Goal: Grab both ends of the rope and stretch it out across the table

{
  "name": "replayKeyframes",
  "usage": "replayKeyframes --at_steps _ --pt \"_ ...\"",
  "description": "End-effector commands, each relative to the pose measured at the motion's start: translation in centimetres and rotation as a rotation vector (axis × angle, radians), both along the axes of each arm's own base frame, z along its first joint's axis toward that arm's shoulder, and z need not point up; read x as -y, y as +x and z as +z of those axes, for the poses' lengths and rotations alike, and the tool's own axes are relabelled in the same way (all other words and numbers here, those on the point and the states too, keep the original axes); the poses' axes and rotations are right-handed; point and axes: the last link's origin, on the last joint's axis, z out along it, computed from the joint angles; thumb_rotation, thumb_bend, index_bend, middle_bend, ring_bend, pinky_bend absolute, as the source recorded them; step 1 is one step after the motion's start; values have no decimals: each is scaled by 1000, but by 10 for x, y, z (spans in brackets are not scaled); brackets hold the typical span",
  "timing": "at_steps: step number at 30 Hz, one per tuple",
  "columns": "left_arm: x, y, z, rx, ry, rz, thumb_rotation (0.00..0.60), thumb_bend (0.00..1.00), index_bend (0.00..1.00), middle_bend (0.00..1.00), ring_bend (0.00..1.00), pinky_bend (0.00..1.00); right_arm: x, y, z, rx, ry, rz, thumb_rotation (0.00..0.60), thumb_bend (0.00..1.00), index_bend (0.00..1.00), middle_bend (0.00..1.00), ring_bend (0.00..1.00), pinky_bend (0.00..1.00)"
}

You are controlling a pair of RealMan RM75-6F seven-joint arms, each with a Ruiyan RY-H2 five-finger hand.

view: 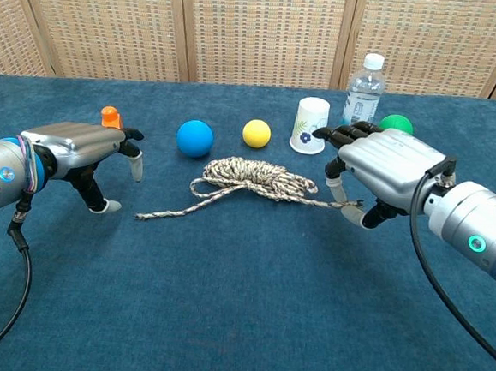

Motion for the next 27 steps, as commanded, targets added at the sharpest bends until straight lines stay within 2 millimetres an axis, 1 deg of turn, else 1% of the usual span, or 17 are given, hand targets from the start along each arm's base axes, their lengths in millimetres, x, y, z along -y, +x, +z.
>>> replayKeyframes --at_steps 1,4,7,12,23,27 --pt "-1 0 -6 -10 -8 9 600 327 361 0 0 0 0 -1 0 -2 0 -2 600 448 671 0 0 0" --pt "-1 0 -11 -26 -21 8 600 359 361 0 0 0 0 -2 0 -1 0 -2 600 449 672 0 0 0" --pt "0 2 -17 -35 -32 5 600 366 362 0 0 0 0 -3 -1 0 2 -6 600 449 672 0 0 0" --pt "0 8 -23 -37 -38 -2 600 402 391 0 0 0 -1 -4 -2 1 6 -9 600 448 673 0 0 0" --pt "0 15 -35 -40 -47 -8 600 402 392 0 0 0 -2 -6 -5 6 11 -13 600 449 674 0 0 0" --pt "-1 16 -39 -33 -40 -5 600 423 448 0 0 0 -1 -7 -5 7 11 -18 600 449 673 0 0 0"
